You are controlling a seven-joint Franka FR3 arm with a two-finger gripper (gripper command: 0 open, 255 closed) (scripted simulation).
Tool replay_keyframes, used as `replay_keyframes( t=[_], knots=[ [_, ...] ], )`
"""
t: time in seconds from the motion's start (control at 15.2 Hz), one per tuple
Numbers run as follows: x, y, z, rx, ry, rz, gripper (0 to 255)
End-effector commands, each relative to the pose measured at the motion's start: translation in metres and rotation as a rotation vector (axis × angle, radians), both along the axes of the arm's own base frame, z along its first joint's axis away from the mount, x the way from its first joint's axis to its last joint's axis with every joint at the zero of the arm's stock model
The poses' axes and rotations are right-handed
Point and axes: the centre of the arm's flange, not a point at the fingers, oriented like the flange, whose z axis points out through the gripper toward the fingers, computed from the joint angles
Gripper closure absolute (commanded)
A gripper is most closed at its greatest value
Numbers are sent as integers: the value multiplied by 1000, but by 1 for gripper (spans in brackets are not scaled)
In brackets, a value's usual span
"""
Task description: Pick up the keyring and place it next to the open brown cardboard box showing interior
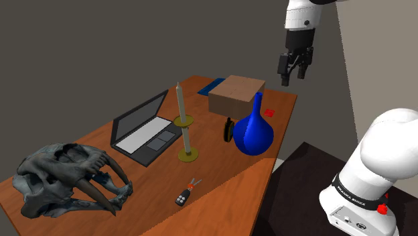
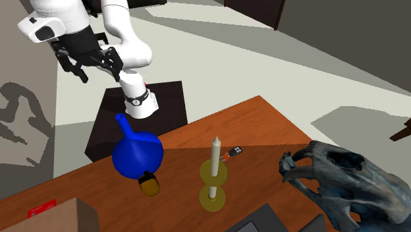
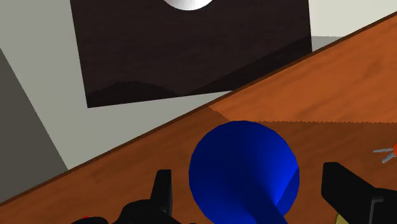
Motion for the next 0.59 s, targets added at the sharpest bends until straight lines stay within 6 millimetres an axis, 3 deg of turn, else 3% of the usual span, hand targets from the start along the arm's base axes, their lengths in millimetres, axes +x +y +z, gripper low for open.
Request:
replay_keyframes(
  t=[0.0, 0.53],
  knots=[
    [0, 0, 0, 0, 0, 0, 0],
    [6, 85, -60, 1, -26, -29, 0]
  ],
)
